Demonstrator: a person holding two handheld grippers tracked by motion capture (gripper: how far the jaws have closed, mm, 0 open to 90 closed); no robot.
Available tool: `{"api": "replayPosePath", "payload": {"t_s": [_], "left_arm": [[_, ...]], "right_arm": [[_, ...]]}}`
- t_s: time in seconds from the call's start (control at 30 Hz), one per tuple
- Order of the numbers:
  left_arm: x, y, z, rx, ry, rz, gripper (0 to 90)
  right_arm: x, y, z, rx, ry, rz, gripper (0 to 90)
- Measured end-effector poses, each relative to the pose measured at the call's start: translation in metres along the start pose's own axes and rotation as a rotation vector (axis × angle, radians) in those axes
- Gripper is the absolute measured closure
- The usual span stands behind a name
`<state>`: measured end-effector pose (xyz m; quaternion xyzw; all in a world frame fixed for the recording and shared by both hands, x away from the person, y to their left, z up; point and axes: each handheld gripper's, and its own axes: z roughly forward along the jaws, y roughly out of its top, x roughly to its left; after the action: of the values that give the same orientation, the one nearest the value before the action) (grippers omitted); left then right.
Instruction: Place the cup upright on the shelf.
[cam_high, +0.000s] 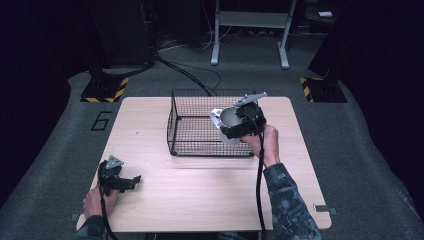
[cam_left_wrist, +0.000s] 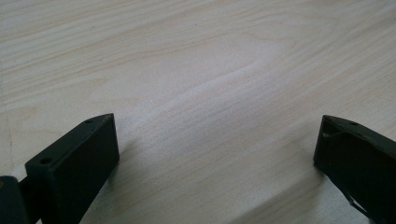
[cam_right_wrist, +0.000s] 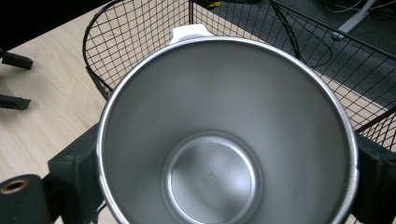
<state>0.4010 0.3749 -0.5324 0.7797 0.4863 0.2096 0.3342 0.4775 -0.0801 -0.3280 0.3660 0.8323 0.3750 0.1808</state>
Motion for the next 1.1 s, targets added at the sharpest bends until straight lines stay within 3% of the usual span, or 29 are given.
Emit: {"api": "replayPosePath", "payload": {"t_s": [0.57,1.1], "left_arm": [[0.0,0.0,0.0,-0.001,0.0,0.0,0.1],[0.001,0.0,0.0,0.0,0.0,0.002,0.1]], "right_arm": [[-0.016,0.012,0.028,0.017,-0.014,0.008,6.6],[-0.03,0.014,0.062,0.042,-0.028,0.073,6.6]]}}
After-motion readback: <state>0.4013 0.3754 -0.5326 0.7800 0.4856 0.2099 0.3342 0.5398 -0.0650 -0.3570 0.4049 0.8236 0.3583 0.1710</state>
